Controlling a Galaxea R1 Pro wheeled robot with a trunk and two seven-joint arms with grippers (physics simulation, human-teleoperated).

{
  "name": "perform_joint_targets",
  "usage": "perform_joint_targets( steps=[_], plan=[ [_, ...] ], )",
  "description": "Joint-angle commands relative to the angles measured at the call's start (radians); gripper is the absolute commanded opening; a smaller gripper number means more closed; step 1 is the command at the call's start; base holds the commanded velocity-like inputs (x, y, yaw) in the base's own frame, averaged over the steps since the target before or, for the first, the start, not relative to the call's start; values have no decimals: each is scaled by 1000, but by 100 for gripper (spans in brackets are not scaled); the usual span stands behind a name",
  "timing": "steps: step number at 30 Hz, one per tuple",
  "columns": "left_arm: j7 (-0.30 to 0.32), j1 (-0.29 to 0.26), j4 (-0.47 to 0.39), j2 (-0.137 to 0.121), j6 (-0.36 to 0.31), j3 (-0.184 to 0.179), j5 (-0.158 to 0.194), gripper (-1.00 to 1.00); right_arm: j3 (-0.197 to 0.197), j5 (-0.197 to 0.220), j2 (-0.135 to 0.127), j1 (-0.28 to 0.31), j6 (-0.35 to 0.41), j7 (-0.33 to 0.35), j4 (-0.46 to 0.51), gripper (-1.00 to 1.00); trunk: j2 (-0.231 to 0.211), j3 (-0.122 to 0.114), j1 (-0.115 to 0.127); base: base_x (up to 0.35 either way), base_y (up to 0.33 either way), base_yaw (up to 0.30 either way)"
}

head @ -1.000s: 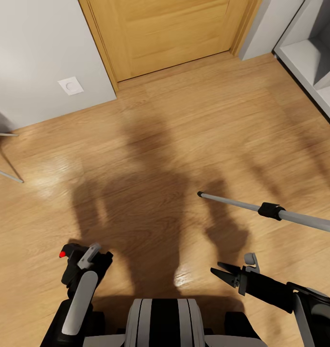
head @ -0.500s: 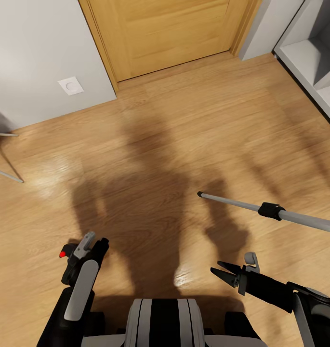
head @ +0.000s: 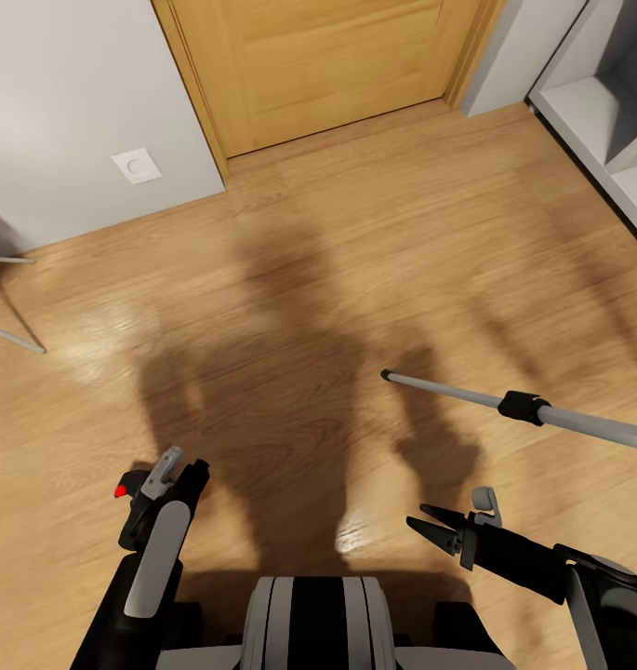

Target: Attach the digital camera to the camera tripod in the bedroom.

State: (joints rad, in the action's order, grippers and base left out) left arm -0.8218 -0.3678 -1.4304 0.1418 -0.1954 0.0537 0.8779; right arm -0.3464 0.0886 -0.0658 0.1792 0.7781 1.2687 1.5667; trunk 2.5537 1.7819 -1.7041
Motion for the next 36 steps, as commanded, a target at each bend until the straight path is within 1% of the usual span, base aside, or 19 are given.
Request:
perform_joint_targets(
  steps=[1, 6, 9, 10, 11, 14, 17, 21, 36],
  plan=[
    [-4, 0, -2, 1, -7, 2, 3, 100, 0, 3, 0, 0, 7, 1, 0, 100, 0, 0, 0, 0, 0, 0],
    [-7, 0, -1, 1, -4, 6, 1, 100, 0, 3, 0, 0, 7, 0, 0, 100, 0, 0, 0, 0, 0, 0],
    [-15, 0, 0, 1, 11, 9, 1, 100, 0, 3, 0, 0, 7, 0, 0, 100, 0, 0, 0, 0, 0, 0],
    [-27, 0, 0, 1, 33, 9, 1, 100, 0, 3, 0, 0, 7, 0, 0, 100, 0, 0, 0, 0, 0, 0],
    [-91, 0, -1, 0, 104, 9, 3, 100, 0, 3, 0, 0, 7, -1, 0, 100, 0, 0, 0, 0, 0, 0],
    [-130, 0, -2, 0, 133, 8, 4, 100, 0, 3, 0, 0, 7, -1, 0, 100, 0, 0, 0, 0, 0, 0],
    [-155, 0, -3, 0, 153, 7, 6, 100, 0, 3, 0, 0, 7, -1, 0, 100, 0, 0, 0, 0, 0, 0],
    [-170, 0, -3, 0, 166, 8, 7, 100, 1, 3, 0, 0, 7, 1, 0, 100, 0, 0, 0, 0, 0, 0],
    [-170, -1, 10, 0, 172, 7, 11, 100, 1, 3, 1, 0, 7, 3, 0, 100, 0, 0, 0, 0, 0, 0]
  ],
)
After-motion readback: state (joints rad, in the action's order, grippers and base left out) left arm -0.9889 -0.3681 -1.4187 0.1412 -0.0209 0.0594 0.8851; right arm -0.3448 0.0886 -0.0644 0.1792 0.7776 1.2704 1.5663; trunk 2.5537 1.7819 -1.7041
